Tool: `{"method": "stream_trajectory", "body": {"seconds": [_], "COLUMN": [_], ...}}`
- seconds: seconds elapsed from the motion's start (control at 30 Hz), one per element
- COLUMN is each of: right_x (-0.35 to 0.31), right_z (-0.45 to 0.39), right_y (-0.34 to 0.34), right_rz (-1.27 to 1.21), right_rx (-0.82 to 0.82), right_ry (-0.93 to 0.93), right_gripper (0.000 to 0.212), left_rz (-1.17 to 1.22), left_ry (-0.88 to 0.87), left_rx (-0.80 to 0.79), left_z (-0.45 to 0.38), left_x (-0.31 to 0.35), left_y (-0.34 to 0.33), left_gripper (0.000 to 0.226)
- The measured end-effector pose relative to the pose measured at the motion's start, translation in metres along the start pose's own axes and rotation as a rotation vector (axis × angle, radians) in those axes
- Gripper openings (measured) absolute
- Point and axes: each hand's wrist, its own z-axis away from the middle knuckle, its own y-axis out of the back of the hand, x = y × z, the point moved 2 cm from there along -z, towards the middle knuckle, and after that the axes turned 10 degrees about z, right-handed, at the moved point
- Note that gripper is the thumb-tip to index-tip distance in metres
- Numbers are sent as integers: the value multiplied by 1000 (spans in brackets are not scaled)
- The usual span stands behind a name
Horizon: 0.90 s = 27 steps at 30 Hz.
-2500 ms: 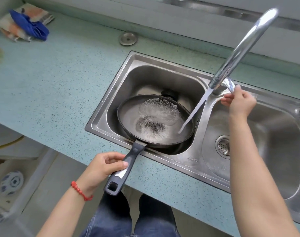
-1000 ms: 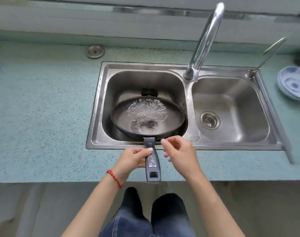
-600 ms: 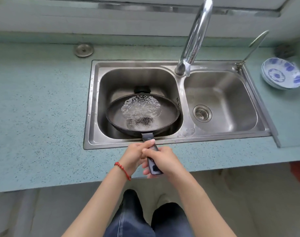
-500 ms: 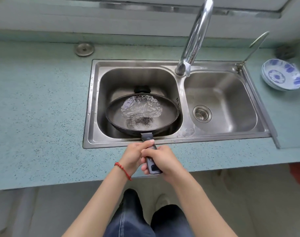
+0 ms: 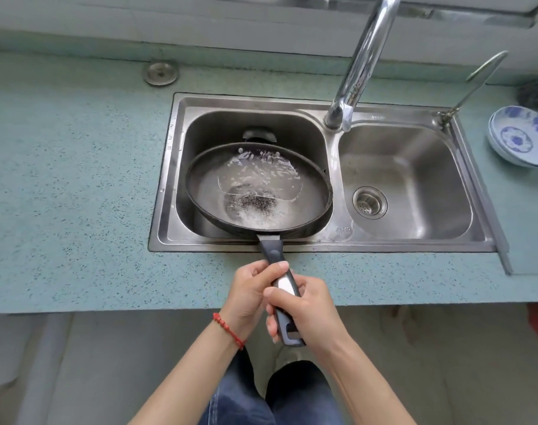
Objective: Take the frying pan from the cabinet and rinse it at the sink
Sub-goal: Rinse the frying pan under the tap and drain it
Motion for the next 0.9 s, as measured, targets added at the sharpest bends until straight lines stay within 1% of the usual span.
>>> {"method": "stream_trajectory", "body": {"seconds": [0.07,0.17,0.23,0.3,0.37,0.47,0.63,0.7,0.8,0.9], "right_x": [6,12,15,18,22,28,27,24,23,26], "right_z": [6,12,13,13,15,20,20,20,20,19], "right_y": [0,-1,0,2,4,6,9,11,9,-1], "right_rz": [-37,-43,-39,-62,-91,-113,-66,26,195,160], "right_rx": [2,-14,-28,-32,-36,-46,-69,-15,138,247], "right_ry": [33,53,64,66,69,81,62,1,-94,-59], "right_gripper": [33,27,19,12,11,10,10,10,11,24], "left_rz": [125,373,402,340,280,186,-17,-63,-146,-174], "left_ry": [57,199,215,183,122,22,-186,-223,-240,-249], "left_rx": [-3,-26,-22,-17,-13,7,61,93,138,168], "left_z": [4,3,1,3,5,10,8,6,6,8], "left_x": [-6,-11,-12,-12,-12,-14,-10,-11,-14,-14], "left_y": [-3,-8,-9,-12,-14,-16,-15,-13,-14,-11], "left_gripper": [15,24,23,14,3,11,17,17,15,14]}}
